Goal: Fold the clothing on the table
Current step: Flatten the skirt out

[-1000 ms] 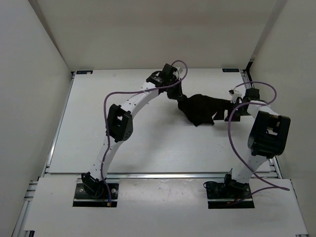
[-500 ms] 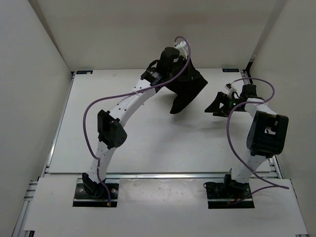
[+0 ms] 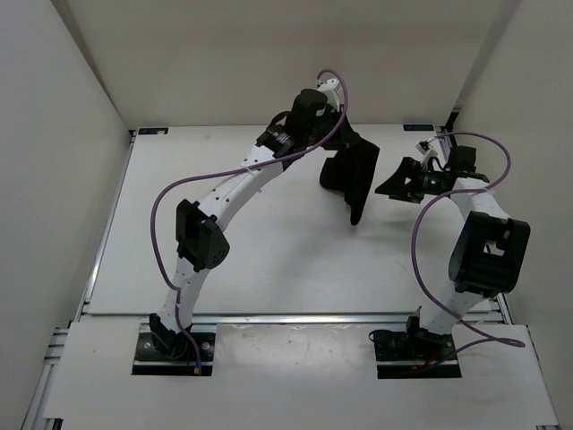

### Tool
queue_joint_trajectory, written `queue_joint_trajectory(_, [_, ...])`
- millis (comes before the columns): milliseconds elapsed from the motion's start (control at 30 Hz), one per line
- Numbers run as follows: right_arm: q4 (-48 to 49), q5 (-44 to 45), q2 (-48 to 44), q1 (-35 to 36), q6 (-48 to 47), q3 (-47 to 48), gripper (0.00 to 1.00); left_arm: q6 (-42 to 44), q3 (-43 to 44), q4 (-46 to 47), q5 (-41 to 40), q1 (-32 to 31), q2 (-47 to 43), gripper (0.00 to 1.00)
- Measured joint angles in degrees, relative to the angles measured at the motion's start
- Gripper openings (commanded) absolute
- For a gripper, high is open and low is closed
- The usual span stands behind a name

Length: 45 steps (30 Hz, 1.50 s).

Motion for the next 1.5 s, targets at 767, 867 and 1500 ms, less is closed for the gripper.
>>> queue_joint_trajectory(767, [10.4, -11.1, -3.2, -7.1, 17.6, -15.0, 0.99, -18.6, -1.6, 12.4, -0.1, 10.6, 0.7, 0.0])
queue_joint_trajectory(867, [10.7, -11.1, -3.4, -6.5, 18.0, -13.8, 0.99, -23.2, 7.8, 14.8, 0.1, 11.5, 7.6, 0.0])
queue_joint_trajectory(1500, [54.6, -9.7, -1.3, 9.0, 79.4, -27.0, 0.99, -29.9, -1.6, 19.6, -1.9, 6.4, 1.0, 0.0])
